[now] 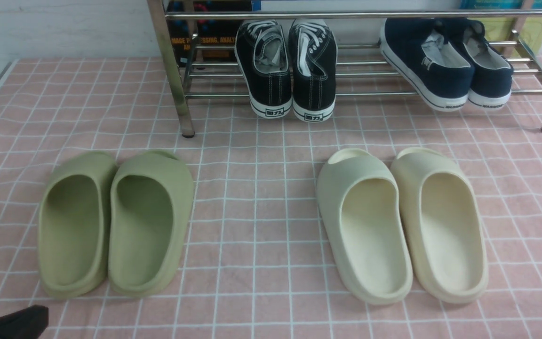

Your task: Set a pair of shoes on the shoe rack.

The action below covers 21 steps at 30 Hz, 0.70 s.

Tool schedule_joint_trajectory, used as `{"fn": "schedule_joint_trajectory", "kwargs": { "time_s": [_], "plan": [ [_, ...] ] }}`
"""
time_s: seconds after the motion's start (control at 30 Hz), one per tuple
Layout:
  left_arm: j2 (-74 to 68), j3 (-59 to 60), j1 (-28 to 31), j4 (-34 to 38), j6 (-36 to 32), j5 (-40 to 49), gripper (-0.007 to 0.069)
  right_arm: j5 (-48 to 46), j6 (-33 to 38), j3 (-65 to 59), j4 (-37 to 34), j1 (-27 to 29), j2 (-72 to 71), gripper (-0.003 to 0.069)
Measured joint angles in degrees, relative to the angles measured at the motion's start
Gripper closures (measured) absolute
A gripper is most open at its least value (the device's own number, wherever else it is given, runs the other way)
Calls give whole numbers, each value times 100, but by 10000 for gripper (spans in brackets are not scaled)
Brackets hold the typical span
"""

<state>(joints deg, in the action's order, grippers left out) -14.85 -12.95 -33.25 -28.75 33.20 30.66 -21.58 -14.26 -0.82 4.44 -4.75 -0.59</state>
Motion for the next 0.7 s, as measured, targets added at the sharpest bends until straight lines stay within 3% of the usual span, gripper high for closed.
{"fn": "schedule_joint_trajectory", "kwargs": {
  "time_s": [0.17, 0.23, 0.33, 0.47, 0.7],
  "plan": [
    [896, 391, 1015, 838, -581, -1393, 601, 0, 0, 0, 0, 0, 0, 419],
    [1381, 840, 1609, 1689, -1662, -2414, 601, 0, 0, 0, 0, 0, 0, 419],
    [1535, 1281, 1939, 2332, -2550, -3024, 601, 0, 0, 0, 0, 0, 0, 419],
    [1553, 1437, 2037, 2875, -3027, -2752, 601, 0, 0, 0, 0, 0, 0, 419],
    [1553, 1438, 2206, 3230, -3105, -988, 601, 0, 0, 0, 0, 0, 0, 419]
  ]
}}
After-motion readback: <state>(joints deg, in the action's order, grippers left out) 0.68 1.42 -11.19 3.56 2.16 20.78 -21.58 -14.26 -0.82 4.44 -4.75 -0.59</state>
